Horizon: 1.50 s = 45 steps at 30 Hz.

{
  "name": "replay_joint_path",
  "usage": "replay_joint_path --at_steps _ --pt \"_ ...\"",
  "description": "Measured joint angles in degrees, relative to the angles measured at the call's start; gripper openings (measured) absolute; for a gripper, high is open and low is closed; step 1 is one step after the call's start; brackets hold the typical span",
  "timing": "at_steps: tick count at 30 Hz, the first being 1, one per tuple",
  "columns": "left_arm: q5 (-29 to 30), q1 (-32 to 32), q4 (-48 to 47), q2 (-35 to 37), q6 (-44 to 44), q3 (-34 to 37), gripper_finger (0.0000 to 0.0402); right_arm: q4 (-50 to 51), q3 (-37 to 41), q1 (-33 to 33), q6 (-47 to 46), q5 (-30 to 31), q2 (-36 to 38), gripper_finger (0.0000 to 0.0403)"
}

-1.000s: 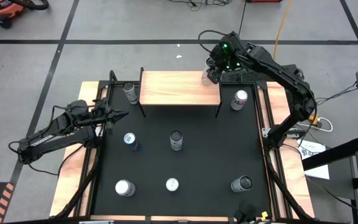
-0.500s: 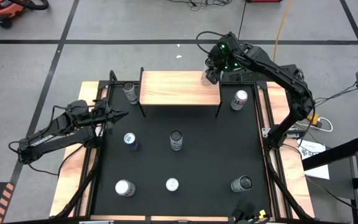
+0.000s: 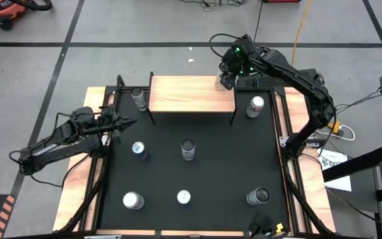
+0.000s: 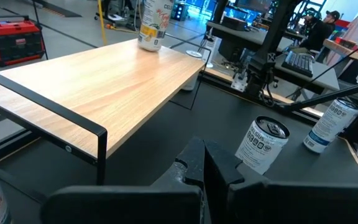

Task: Place canned beverage on shelf
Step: Put the right white yellow soda can on the shelf

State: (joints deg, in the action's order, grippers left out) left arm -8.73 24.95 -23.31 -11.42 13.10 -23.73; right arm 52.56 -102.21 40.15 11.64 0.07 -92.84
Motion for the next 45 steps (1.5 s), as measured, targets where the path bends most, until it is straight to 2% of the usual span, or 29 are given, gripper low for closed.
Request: replay_joint_path --at_steps 37,45 --pt "0.02 -0.02 0.02 0.02 0.0 0.0 0.0 1.22 0.07 1.06 -0.39 -0.61 0.02 0.0233" --pt "0.02 -0.02 0.02 0.02 0.0 0.0 0.0 1.16 0.07 1.06 0.93 -1.88 0.02 0.0246"
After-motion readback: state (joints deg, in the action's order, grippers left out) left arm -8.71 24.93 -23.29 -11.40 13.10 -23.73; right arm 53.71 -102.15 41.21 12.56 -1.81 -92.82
